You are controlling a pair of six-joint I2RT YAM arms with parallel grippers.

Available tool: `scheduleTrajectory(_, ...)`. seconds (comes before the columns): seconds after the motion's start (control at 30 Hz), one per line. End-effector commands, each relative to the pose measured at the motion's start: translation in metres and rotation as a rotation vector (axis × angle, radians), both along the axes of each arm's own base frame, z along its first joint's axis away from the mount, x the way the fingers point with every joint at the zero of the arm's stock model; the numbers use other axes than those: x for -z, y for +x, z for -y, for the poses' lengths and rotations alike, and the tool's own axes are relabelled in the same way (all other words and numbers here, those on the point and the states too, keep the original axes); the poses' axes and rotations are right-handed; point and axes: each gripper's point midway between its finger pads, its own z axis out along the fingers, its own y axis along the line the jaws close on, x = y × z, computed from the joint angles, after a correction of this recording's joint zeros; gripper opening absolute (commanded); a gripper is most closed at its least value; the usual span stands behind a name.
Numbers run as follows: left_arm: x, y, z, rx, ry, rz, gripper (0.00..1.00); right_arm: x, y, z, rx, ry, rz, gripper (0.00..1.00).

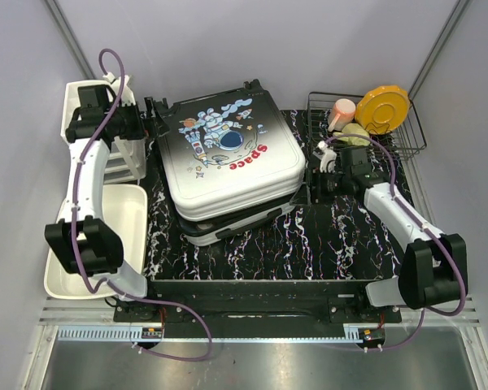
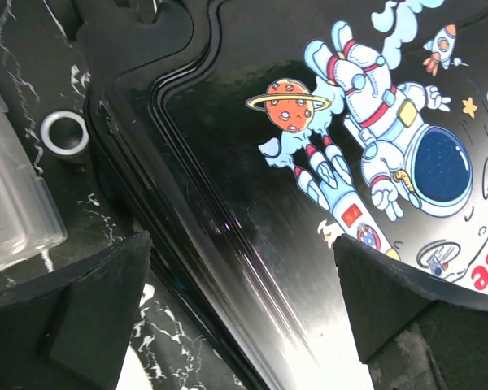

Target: Open, take out, and arrange the luggage

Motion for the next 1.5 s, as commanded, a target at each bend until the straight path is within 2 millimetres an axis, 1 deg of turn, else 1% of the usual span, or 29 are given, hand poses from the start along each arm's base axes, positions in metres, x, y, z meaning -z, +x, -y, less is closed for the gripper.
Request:
scheduleTrajectory(0.0,-0.006,0.014,0.007,-0.02,-0.08,0.011,0.99,-0.015,-0.008,-0.031,-0.018,0.122,0.002,0.75)
scheduleTrajectory(0.03,-0.008,0.011,0.009,-0.013,-0.085,0.021,0.99,-0.015,-0.009,-0.033,-0.019,0.126,0.027,0.75)
scheduleTrajectory(0.07,0.003,0.007,0.01,-0.015,-0.09,0.003,0.99,-0.005,-0.016,-0.035,-0.023,0.116,0.037,0.75)
scheduleTrajectory(0.1,0.003,0.005,0.011,-0.014,-0.09,0.008,0.99,-0.02,-0.017,-0.046,-0.059,0.13,0.148,0.75)
scheduleTrajectory(0.13,-0.004,0.001,0.01,-0.018,-0.084,0.038,0.99,-0.02,-0.02,-0.051,-0.086,0.113,0.214,0.75)
scheduleTrajectory(0.17,0.001,-0.003,0.01,-0.015,-0.076,0.035,0.99,-0.018,-0.026,-0.055,-0.115,0.104,0.255,0.75)
scheduleTrajectory(0.2,0.001,-0.006,0.01,-0.011,-0.069,0.04,0.99,-0.023,-0.028,-0.06,-0.149,0.101,0.314,0.75)
scheduleTrajectory(0.23,-0.001,-0.01,0.01,-0.01,-0.061,0.051,0.99,-0.021,-0.037,-0.069,-0.239,0.08,0.372,0.74)
scheduleTrajectory(0.27,-0.002,-0.016,0.01,-0.004,-0.049,0.059,0.99,-0.023,-0.038,-0.073,-0.28,0.064,0.404,0.74)
scheduleTrajectory(0.33,-0.002,-0.023,0.011,0.005,-0.036,0.066,0.99,-0.012,-0.043,-0.08,-0.384,0.009,0.447,0.74)
scheduleTrajectory(0.37,-0.003,-0.028,0.011,0.006,-0.03,0.072,0.99,-0.014,-0.042,-0.083,-0.415,-0.001,0.472,0.73)
scheduleTrajectory(0.43,0.0,-0.033,0.012,0.012,-0.025,0.067,0.99,-0.005,-0.042,-0.086,-0.503,-0.057,0.527,0.74)
scheduleTrajectory(0.47,0.003,-0.035,0.012,0.008,-0.026,0.06,0.99,-0.007,-0.045,-0.095,-0.555,-0.066,0.563,0.75)
scheduleTrajectory(0.5,0.003,-0.037,0.012,0.007,-0.025,0.061,0.99,0.001,-0.046,-0.097,-0.59,-0.09,0.561,0.75)
scheduleTrajectory(0.6,0.004,-0.038,0.012,0.001,-0.029,0.053,0.99,0.007,-0.043,-0.11,-0.697,-0.156,0.649,0.75)
scheduleTrajectory(0.73,0.007,-0.038,0.011,-0.008,-0.03,0.045,0.99,0.014,-0.034,-0.123,-0.761,-0.214,0.708,0.76)
scheduleTrajectory(0.93,0.019,-0.038,0.006,-0.023,-0.009,0.022,0.99,0.045,-0.041,-0.135,-0.88,-0.309,0.739,0.75)
scheduleTrajectory(1.03,0.024,-0.038,0.005,-0.032,-0.006,0.008,0.99,0.064,-0.041,-0.133,-0.899,-0.365,0.706,0.75)
scheduleTrajectory(1.07,0.027,-0.038,0.004,-0.034,-0.005,0.0,0.99,0.075,-0.043,-0.131,-0.914,-0.383,0.675,0.73)
scheduleTrajectory(1.13,0.03,-0.038,0.002,-0.045,0.002,-0.006,0.99,0.08,-0.045,-0.131,-0.938,-0.399,0.651,0.65)
scheduleTrajectory(1.17,0.032,-0.037,0.001,-0.046,0.006,-0.013,0.99,0.089,-0.053,-0.126,-0.965,-0.409,0.596,0.6)
scheduleTrajectory(1.2,0.035,-0.038,0.001,-0.049,0.009,-0.025,0.99,0.09,-0.059,-0.125,-0.985,-0.402,0.578,0.53)
scheduleTrajectory(1.23,0.036,-0.037,-0.001,-0.057,0.014,-0.027,0.99,0.087,-0.068,-0.127,-1.013,-0.371,0.559,0.4)
scheduleTrajectory(1.3,0.042,-0.035,-0.006,-0.084,0.027,-0.05,0.99,0.086,-0.098,-0.122,-1.092,-0.324,0.481,0.32)
scheduleTrajectory(1.33,0.043,-0.034,-0.007,-0.091,0.03,-0.055,0.99,0.085,-0.109,-0.12,-1.128,-0.311,0.456,0.24)
scheduleTrajectory(1.37,0.044,-0.034,-0.009,-0.104,0.026,-0.062,0.99,0.086,-0.132,-0.108,-1.189,-0.305,0.382,0.2)
scheduleTrajectory(1.4,0.048,-0.033,-0.009,-0.108,0.019,-0.076,0.99,0.084,-0.144,-0.106,-1.249,-0.271,0.381,0.16)
scheduleTrajectory(1.43,0.048,-0.032,-0.008,-0.11,0.008,-0.08,0.99,0.085,-0.155,-0.1,-1.284,-0.261,0.362,0.08)
scheduleTrajectory(1.47,0.048,-0.032,-0.006,-0.112,-0.01,-0.086,0.99,0.082,-0.166,-0.095,-1.327,-0.251,0.362,0.06)
